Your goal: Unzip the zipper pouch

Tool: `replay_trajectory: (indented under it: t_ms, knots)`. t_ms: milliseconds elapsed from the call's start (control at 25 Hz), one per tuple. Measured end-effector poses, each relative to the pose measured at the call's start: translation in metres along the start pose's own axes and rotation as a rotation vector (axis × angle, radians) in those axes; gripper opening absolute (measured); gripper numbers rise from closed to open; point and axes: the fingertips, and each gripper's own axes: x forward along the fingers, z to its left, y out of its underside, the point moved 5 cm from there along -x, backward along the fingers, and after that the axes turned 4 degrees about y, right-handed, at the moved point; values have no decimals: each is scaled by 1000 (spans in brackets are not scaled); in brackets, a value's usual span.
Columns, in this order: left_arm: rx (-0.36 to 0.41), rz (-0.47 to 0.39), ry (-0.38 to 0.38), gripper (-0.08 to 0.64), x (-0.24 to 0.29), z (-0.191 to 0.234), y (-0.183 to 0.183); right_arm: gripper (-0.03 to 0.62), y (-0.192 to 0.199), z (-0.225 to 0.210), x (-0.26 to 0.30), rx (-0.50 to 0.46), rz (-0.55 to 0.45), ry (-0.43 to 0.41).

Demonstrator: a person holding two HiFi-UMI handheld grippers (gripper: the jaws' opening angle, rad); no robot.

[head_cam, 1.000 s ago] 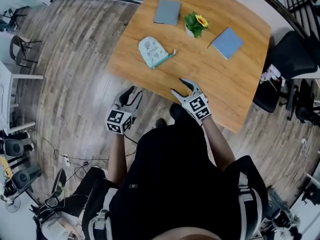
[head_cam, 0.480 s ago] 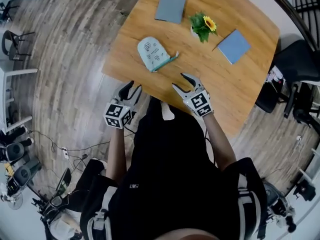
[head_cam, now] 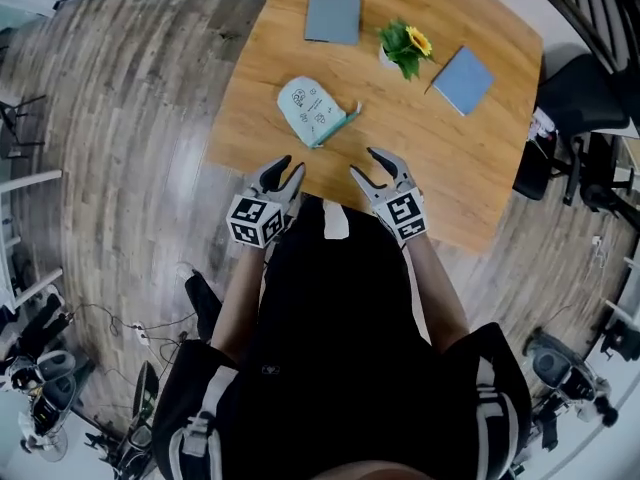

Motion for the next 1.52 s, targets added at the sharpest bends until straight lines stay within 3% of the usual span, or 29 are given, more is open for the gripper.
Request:
replay_trajectory:
  t_ms: [200,360,560,960,1520]
  knots:
    - [-74,17,21,126,22,18,15,205,4,-4,0,0,26,26]
    - [-201,6,17,127,36,31,29,206,11,-5,-1,5,55,29]
    - [-295,-2,9,127,48,41,44,206,11,-8,3,2,50,14]
    - [-521,13,-60,167,85,68,71,206,16,-23,8,7,95,-31]
    - [-694,38,-210,200,115,92,89,206,28,-42,10,28,122,-54]
